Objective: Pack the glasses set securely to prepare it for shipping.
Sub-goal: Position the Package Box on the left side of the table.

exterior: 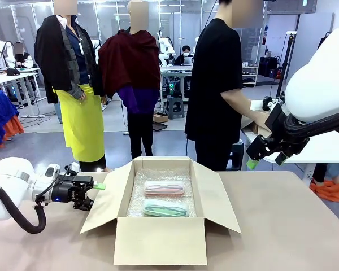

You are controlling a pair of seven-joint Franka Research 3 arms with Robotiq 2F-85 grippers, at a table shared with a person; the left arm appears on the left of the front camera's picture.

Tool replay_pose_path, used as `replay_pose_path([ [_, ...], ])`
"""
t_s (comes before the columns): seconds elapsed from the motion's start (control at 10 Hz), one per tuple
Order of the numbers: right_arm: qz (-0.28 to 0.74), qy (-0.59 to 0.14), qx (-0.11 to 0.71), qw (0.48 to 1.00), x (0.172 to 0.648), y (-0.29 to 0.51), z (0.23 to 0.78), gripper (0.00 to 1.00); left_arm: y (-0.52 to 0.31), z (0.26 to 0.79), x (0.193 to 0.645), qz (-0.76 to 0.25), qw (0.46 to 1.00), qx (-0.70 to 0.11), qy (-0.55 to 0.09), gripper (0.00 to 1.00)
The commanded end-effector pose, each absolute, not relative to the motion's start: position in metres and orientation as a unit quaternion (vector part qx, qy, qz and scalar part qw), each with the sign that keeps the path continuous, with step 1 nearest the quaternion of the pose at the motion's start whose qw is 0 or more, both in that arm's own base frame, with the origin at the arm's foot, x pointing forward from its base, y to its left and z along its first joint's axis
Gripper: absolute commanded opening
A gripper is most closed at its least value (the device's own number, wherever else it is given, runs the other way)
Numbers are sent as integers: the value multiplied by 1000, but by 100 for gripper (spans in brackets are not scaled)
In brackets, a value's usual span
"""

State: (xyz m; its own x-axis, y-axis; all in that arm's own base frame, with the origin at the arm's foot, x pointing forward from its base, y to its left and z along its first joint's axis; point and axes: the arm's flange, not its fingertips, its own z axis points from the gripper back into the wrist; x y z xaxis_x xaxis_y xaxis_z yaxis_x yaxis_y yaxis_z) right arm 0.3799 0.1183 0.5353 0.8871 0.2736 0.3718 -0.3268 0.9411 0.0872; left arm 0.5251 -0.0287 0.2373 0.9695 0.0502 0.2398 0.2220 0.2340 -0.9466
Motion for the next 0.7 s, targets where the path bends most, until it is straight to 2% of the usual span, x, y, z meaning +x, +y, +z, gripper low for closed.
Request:
replay_pose_path([
  [0.0, 165, -183, 74, 966, 382, 116, 536, 100, -29, 251, 514, -44, 757, -641, -120, 43],
  [0.1, 165, -183, 74, 966, 382, 116, 536, 100, -25, 257, 512, -48, 752, -645, -128, 12],
  [0.2, 165, -183, 74, 966, 382, 116, 536, 100, -21, 263, 509, -53, 744, -654, -130, 0],
  [0.4, 165, -183, 74, 966, 382, 116, 536, 100, -15, 270, 505, -55, 736, -662, -134, 0],
  [0.5, 165, -183, 74, 966, 382, 116, 536, 100, -12, 272, 504, -54, 732, -666, -135, 6],
  [0.6, 165, -183, 74, 966, 382, 116, 536, 100, -9, 272, 504, -53, 727, -672, -132, 0],
])
